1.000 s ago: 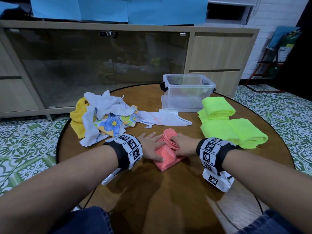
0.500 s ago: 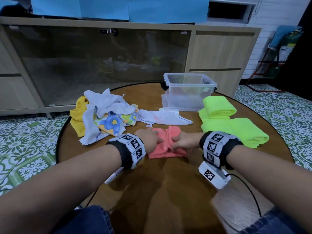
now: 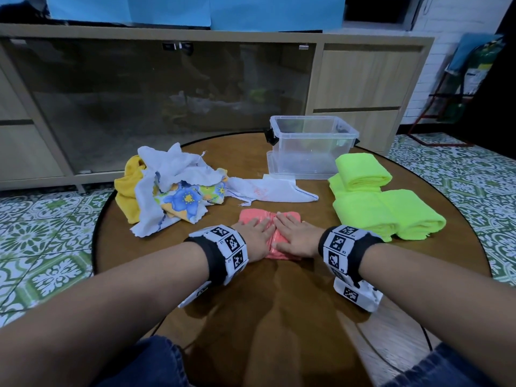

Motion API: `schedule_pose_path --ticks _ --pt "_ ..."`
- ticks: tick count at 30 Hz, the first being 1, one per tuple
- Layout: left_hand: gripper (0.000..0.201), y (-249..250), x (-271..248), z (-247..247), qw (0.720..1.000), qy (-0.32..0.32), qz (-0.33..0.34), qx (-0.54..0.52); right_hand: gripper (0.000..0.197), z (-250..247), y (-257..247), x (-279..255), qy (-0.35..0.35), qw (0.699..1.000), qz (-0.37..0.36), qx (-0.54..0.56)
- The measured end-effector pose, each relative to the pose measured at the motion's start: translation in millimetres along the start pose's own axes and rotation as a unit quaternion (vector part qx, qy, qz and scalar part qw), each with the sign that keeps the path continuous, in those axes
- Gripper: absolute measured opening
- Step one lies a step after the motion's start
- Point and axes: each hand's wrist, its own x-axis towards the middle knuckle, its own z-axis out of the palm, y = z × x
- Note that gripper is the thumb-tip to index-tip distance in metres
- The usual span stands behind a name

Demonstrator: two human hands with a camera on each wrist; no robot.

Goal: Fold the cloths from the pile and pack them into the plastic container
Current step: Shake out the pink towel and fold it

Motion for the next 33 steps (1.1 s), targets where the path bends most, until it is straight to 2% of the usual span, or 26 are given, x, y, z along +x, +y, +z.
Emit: schedule_pose_path --ticks 6,11,15,26,28,31,33 --pt "0.06 -2.0 -1.6 0.9 1.0 -0.003 -0.004 0.005 0.07 -1.9 -1.8 -1.7 -0.005 1.0 0.006 -0.015" --pt "0.059 3.5 -2.4 -4.1 0.999 -0.02 -0.037 0.016 0.07 -2.2 0.0 -4.0 -0.014 1.0 0.008 -0.02" --pt "0.059 0.5 -1.4 -2.3 0.999 -0.025 -0.023 -0.002 0.071 -2.0 2.7 -6.6 -0.018 0.999 0.008 -0.027" --pt "0.057 -0.7 -1.1 3.1 0.999 0.026 -0.012 -0.043 0.07 -4.9 2.4 -1.7 -0.017 1.0 -0.007 -0.019" --pt "0.062 0.7 -2.7 1.3 0.997 0.059 -0.01 -0.052 0.062 -12.7 6.9 -1.2 0.034 0.999 -0.021 0.022" --pt "0.075 6.7 -4.2 3.1 0.992 0.121 0.006 -0.025 0.042 -22.0 20.5 -5.8 0.151 0.986 -0.014 0.065" --pt "0.08 13.6 -3.7 5.6 0.989 0.148 0.022 0.013 0.046 -20.8 28.1 -8.2 0.128 0.991 -0.02 0.027"
